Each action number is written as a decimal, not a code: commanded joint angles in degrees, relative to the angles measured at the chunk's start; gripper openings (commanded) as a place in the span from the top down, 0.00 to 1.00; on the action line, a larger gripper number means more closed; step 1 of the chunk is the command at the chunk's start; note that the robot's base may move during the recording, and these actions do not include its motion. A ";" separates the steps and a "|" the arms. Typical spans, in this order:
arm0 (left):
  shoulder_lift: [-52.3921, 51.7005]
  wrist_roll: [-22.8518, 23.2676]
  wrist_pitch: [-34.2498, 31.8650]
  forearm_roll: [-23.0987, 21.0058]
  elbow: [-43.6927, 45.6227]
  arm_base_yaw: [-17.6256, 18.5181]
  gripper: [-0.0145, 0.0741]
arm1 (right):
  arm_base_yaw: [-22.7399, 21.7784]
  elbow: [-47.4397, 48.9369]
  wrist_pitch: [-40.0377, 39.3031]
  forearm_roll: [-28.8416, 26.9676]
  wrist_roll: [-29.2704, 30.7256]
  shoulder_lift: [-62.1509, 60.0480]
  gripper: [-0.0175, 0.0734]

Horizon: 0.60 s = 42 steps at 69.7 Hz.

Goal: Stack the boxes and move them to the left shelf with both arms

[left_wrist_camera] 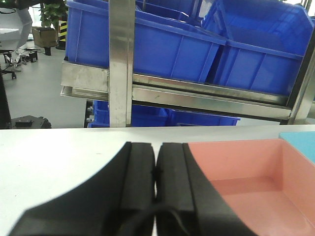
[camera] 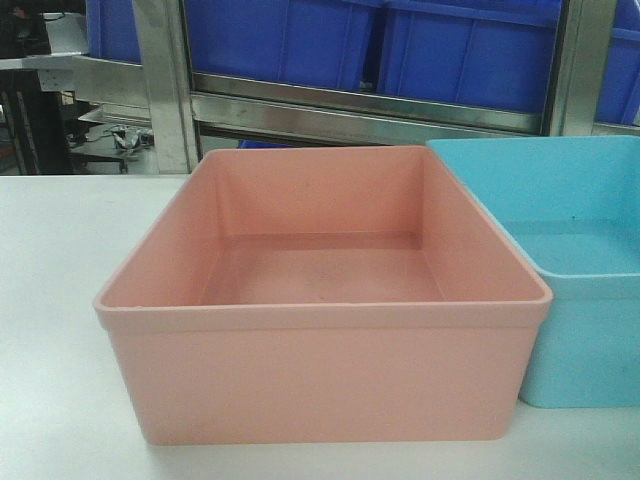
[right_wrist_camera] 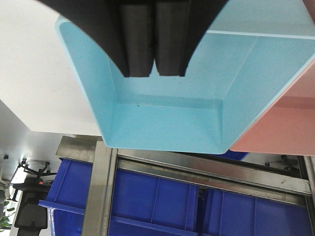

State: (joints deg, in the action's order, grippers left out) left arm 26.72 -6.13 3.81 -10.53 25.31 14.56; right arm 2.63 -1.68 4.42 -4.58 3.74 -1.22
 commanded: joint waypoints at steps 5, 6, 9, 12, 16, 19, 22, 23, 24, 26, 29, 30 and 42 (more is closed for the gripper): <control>0.14 -0.16 -4.94 -0.01 1.46 -0.11 0.85 | 0.20 0.08 -4.84 0.28 0.51 0.35 0.75; 0.14 -0.16 -4.94 -0.01 1.46 -0.11 0.85 | 0.20 0.08 -4.84 0.28 0.51 0.35 0.75; 0.14 -0.16 -4.94 -0.01 1.46 -0.11 0.85 | 0.20 0.08 -5.31 0.27 0.51 0.35 0.75; 0.14 -0.16 -4.94 -0.01 1.46 -0.11 0.85 | 0.20 0.08 -5.54 0.27 0.51 0.35 0.75; 0.14 -0.16 -4.94 -0.01 1.46 -0.11 0.85 | 0.20 0.26 -5.34 0.27 0.51 0.35 0.75; 0.14 -0.16 -4.94 -0.01 1.46 -0.11 0.85 | 0.20 0.93 -4.42 0.27 0.51 0.40 0.75; 0.14 -0.16 -4.94 -0.01 1.46 -0.11 0.85 | 0.20 2.86 -1.49 0.11 0.29 0.68 0.75; 0.14 -0.16 -4.94 -0.01 1.46 -0.11 0.85 | 0.20 3.51 0.03 0.04 0.29 0.87 0.75; 0.14 -0.16 -4.94 -0.01 1.46 -0.11 0.85 | 0.20 4.55 1.10 -0.02 0.29 1.22 0.75; 0.14 -0.16 -4.94 -0.01 1.46 -0.11 0.85 | 0.20 6.41 3.86 -0.02 0.29 2.11 0.75; 0.14 -0.16 -4.94 -0.01 1.46 -0.11 0.85 | 0.20 9.14 7.66 -0.02 0.29 4.02 0.75; 0.14 -0.16 -4.94 -0.01 1.46 -0.11 0.85 | 0.20 9.94 8.75 -0.02 0.29 5.05 0.75; 0.14 -0.16 -4.94 -0.01 1.46 -0.11 0.85 | 0.20 19.20 18.13 -0.02 0.29 16.73 0.75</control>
State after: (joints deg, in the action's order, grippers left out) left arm 26.72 -6.13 3.81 -10.41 25.21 14.56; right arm 2.63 12.74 23.97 -4.58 3.74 9.98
